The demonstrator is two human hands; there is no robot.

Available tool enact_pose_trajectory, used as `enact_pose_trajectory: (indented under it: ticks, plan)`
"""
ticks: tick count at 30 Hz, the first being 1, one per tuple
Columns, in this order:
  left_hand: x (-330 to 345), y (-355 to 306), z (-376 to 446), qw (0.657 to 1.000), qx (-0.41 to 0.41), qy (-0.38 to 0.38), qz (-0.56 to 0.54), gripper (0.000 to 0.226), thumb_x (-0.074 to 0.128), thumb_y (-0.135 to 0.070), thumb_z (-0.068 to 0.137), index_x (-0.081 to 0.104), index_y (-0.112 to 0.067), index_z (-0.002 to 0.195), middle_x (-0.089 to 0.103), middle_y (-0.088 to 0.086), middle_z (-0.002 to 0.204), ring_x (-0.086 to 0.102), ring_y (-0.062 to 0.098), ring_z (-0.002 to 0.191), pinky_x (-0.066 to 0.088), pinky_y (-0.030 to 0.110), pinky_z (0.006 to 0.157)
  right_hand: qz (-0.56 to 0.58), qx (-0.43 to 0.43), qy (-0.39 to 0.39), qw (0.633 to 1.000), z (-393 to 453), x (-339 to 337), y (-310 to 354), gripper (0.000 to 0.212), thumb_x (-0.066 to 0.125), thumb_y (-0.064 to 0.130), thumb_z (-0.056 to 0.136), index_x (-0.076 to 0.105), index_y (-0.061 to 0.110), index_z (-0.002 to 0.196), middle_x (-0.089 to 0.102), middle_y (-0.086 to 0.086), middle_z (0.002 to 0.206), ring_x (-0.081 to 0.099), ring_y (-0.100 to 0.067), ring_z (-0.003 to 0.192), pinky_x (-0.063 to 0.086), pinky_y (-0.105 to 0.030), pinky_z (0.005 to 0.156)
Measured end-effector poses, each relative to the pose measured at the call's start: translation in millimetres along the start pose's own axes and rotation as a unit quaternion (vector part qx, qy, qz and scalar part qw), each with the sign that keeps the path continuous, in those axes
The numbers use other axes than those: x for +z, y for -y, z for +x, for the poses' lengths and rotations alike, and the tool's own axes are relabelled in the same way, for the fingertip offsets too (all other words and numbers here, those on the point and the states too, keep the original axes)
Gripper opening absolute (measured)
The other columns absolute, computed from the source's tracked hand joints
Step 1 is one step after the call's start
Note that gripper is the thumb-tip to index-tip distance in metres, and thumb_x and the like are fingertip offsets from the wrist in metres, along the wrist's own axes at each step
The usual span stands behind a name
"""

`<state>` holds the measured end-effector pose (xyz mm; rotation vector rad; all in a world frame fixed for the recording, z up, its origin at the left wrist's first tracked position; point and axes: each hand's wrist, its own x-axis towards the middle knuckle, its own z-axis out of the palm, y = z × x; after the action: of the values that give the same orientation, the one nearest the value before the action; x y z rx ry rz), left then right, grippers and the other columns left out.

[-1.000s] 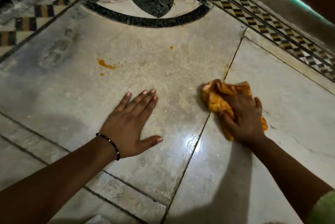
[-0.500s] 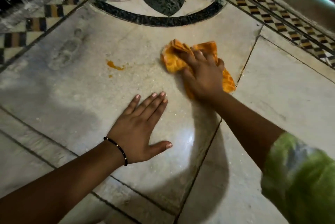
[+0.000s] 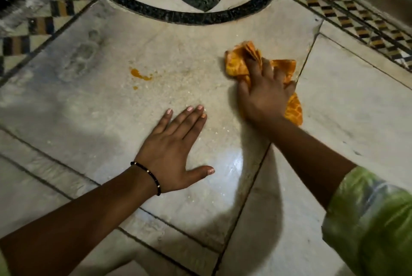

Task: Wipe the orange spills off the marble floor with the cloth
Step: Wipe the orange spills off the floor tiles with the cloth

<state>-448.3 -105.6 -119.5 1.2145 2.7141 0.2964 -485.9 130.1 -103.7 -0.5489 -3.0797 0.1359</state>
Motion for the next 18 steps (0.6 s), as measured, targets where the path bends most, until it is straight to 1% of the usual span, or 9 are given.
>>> enact_pose_trajectory:
  ticks: [3, 6, 8, 10, 12, 13, 14, 15, 18]
  plan:
    - [0.5, -0.1, -0.5, 1.000, 0.002, -0.001, 0.007, 0.100, 0.029, -0.079, 0.080, 0.018, -0.009, 0.150, 0.012, 0.006, 0.159, 0.009, 0.019, 0.146, 0.012, 0.048, 0.117, -0.015, -0.103, 0.002, 0.995, -62.2, -2.5, -16.4, 0.060, 0.032, 0.052, 0.088, 0.031, 0.032, 0.144, 0.032, -0.005, 0.152, 0.034, -0.035, 0.131, 0.024, -0.061, 0.101]
    - [1.2, -0.7, -1.4, 1.000, 0.001, 0.000, 0.008, 0.100, 0.027, -0.080, 0.080, 0.019, -0.009, 0.150, 0.012, 0.006, 0.159, 0.009, 0.018, 0.146, 0.011, 0.047, 0.117, -0.033, -0.140, 0.008, 0.989, -113.1, -12.4, -69.0, 0.063, 0.031, 0.055, 0.084, 0.037, 0.031, 0.142, 0.041, -0.005, 0.147, 0.042, -0.034, 0.124, 0.032, -0.052, 0.094]
    - [1.5, -0.9, -0.7, 1.000, 0.002, 0.001, 0.012, 0.100, 0.026, -0.080, 0.080, 0.018, -0.009, 0.150, 0.012, 0.006, 0.159, 0.009, 0.018, 0.146, 0.012, 0.048, 0.117, -0.022, -0.088, -0.001, 0.996, -112.8, -20.7, -105.2, 0.065, 0.030, 0.055, 0.082, 0.038, 0.028, 0.141, 0.046, -0.012, 0.140, 0.044, -0.036, 0.121, 0.032, -0.051, 0.091]
    - [0.9, -1.2, -0.6, 1.000, -0.001, 0.001, 0.016, 0.100, 0.025, -0.080, 0.080, 0.018, -0.010, 0.150, 0.012, 0.005, 0.159, 0.009, 0.018, 0.146, 0.012, 0.048, 0.117, -0.008, 0.022, -0.021, 1.000, -89.8, -20.2, -119.3, 0.066, 0.030, 0.057, 0.082, 0.033, 0.032, 0.143, 0.045, -0.014, 0.137, 0.039, -0.037, 0.124, 0.032, -0.056, 0.094]
    - [0.0, -1.9, 0.0, 1.000, -0.001, 0.000, 0.017, 0.099, 0.026, -0.080, 0.080, 0.018, -0.010, 0.150, 0.011, 0.005, 0.159, 0.009, 0.018, 0.146, 0.013, 0.049, 0.116, 0.004, 0.127, -0.042, 0.991, -56.4, -15.0, -106.9, 0.065, 0.031, 0.057, 0.083, 0.027, 0.035, 0.145, 0.039, -0.012, 0.143, 0.032, -0.038, 0.131, 0.026, -0.063, 0.100]
    - [-0.2, -1.6, -0.2, 1.000, -0.001, -0.001, 0.016, 0.099, 0.026, -0.080, 0.080, 0.018, -0.010, 0.150, 0.012, 0.005, 0.159, 0.010, 0.018, 0.146, 0.014, 0.049, 0.116, 0.003, 0.159, -0.040, 0.986, -41.5, -12.2, -93.5, 0.064, 0.032, 0.056, 0.085, 0.025, 0.034, 0.145, 0.036, -0.011, 0.146, 0.028, -0.039, 0.133, 0.022, -0.065, 0.102]
    - [-0.6, -2.3, 0.1, 1.000, -0.001, -0.002, 0.015, 0.099, 0.026, -0.080, 0.080, 0.019, -0.010, 0.150, 0.012, 0.005, 0.159, 0.010, 0.018, 0.146, 0.014, 0.049, 0.116, -0.004, 0.164, -0.026, 0.986, -31.1, -11.2, -79.2, 0.064, 0.033, 0.054, 0.087, 0.023, 0.032, 0.146, 0.032, -0.011, 0.149, 0.025, -0.041, 0.135, 0.019, -0.066, 0.104]
    - [-0.5, -2.1, -0.2, 1.000, -0.001, -0.003, 0.014, 0.099, 0.027, -0.080, 0.080, 0.019, -0.010, 0.150, 0.012, 0.005, 0.159, 0.011, 0.018, 0.146, 0.014, 0.049, 0.116, -0.018, 0.140, -0.004, 0.990, -25.6, -9.2, -64.1, 0.063, 0.035, 0.054, 0.088, 0.022, 0.032, 0.146, 0.028, -0.011, 0.151, 0.023, -0.041, 0.136, 0.016, -0.066, 0.106]
    - [-0.7, -1.5, 0.4, 1.000, 0.004, -0.006, 0.023, 0.099, 0.028, -0.079, 0.081, 0.019, -0.009, 0.150, 0.013, 0.006, 0.158, 0.012, 0.019, 0.146, 0.014, 0.049, 0.116, -0.030, 0.000, 0.035, 0.999, -41.3, -2.7, -29.5, 0.061, 0.033, 0.053, 0.090, 0.024, 0.032, 0.146, 0.024, -0.007, 0.155, 0.023, -0.040, 0.137, 0.013, -0.064, 0.107]
